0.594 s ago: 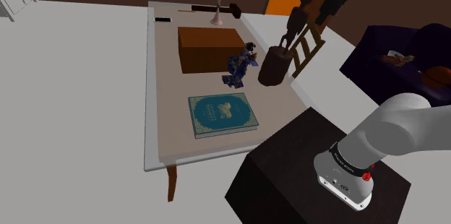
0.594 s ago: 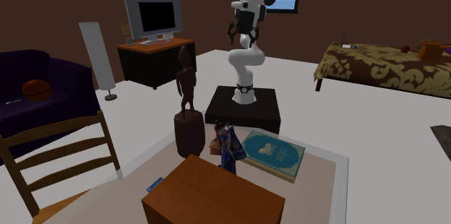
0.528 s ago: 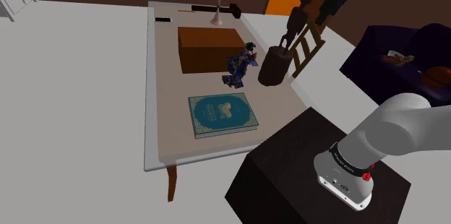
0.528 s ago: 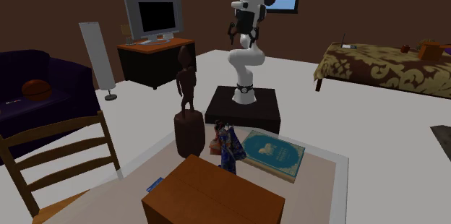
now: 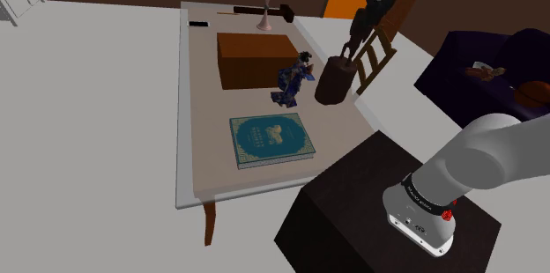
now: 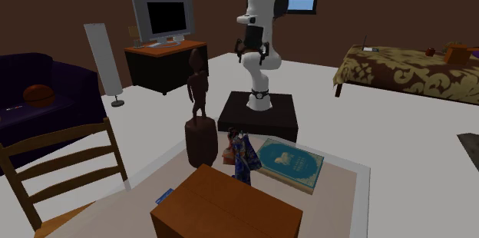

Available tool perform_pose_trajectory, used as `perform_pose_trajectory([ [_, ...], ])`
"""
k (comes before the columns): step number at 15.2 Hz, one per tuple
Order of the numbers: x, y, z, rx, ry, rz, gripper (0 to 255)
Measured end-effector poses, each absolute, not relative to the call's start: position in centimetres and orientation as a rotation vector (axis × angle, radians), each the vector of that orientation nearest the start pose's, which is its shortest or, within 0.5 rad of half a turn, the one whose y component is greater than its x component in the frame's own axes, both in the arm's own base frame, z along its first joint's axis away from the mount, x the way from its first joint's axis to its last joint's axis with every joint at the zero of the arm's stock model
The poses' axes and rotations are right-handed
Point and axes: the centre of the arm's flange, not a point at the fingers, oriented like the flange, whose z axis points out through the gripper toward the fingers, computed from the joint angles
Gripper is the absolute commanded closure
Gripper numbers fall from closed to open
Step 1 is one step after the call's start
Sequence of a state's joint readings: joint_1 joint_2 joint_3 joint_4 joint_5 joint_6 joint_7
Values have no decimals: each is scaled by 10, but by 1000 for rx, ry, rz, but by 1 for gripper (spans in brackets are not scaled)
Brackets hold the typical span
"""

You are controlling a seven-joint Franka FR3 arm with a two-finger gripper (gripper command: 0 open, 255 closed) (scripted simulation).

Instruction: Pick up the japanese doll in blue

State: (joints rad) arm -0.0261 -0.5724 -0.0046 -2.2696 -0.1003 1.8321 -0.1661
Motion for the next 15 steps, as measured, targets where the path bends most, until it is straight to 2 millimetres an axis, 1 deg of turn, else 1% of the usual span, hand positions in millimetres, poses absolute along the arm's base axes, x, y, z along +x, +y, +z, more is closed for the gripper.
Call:
perform_pose_trajectory([
  [1,399,-24,574,-3227,-258,-198,0],
  [2,409,-27,569,-3221,-264,-194,0],
  [3,421,-27,559,-3214,-269,-188,0],
  [6,456,-37,536,-3195,-287,-174,0],
  [9,485,-46,512,-3175,-304,-159,0],
  [10,495,-46,505,-3168,-310,-154,0],
  [15,552,-57,463,-3134,-339,-129,0],
])
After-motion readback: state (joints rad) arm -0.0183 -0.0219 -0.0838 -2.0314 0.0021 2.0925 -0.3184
